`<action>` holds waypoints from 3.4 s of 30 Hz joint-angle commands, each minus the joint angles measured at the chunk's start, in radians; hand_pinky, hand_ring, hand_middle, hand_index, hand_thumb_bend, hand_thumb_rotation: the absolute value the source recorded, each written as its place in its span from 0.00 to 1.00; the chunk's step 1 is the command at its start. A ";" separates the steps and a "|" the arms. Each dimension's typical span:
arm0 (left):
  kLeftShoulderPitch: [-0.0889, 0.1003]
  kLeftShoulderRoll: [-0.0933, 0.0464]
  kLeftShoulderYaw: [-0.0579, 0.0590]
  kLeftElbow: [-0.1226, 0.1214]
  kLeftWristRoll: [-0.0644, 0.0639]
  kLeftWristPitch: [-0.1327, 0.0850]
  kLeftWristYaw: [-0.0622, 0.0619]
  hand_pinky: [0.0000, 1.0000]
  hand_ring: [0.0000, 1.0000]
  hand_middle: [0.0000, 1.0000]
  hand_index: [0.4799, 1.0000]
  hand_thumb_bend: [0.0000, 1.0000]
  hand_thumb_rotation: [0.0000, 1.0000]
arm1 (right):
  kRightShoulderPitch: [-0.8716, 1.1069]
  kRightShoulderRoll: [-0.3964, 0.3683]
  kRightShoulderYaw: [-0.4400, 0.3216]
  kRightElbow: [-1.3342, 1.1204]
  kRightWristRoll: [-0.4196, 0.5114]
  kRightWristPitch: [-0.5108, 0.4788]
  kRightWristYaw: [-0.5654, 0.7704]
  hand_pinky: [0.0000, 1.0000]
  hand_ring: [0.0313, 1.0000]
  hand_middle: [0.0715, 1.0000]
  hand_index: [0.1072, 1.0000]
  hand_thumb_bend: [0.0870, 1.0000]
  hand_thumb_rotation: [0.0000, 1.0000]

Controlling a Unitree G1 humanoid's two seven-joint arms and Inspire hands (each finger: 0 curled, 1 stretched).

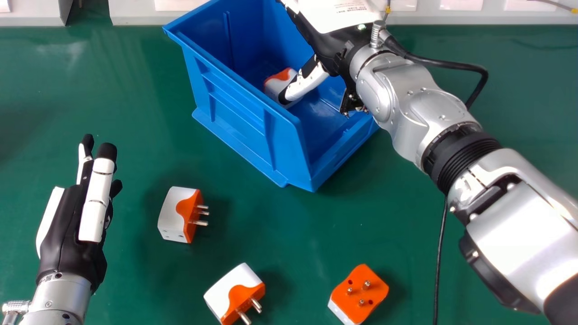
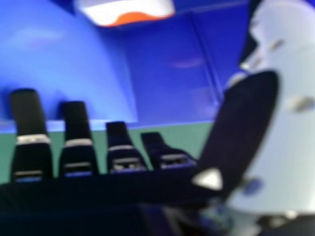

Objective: Pick all objects and put in blue box

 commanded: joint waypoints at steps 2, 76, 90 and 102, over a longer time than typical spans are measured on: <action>-0.008 -0.007 -0.003 -0.026 0.001 -0.001 0.008 0.97 1.00 1.00 1.00 0.58 1.00 | -0.024 -0.015 0.005 -0.031 -0.011 0.010 -0.040 0.64 0.85 0.93 0.96 0.57 0.43; -0.050 0.011 0.005 0.075 0.011 -0.045 -0.002 0.98 1.00 1.00 1.00 0.58 1.00 | 1.607 -0.400 -0.535 -1.621 0.039 -0.198 0.045 0.73 0.86 0.88 0.87 0.48 0.31; -0.034 0.012 0.016 0.068 -0.004 -0.053 -0.011 1.00 1.00 1.00 1.00 0.58 1.00 | 1.509 -0.508 -0.504 -1.516 0.027 -0.310 0.173 0.77 0.88 0.89 0.87 0.48 0.33; -0.034 0.012 0.022 0.061 -0.006 -0.048 -0.013 1.00 1.00 1.00 1.00 0.59 1.00 | 1.409 -0.539 -0.418 -1.447 -0.010 -0.373 0.256 0.79 0.89 0.90 0.88 0.46 0.38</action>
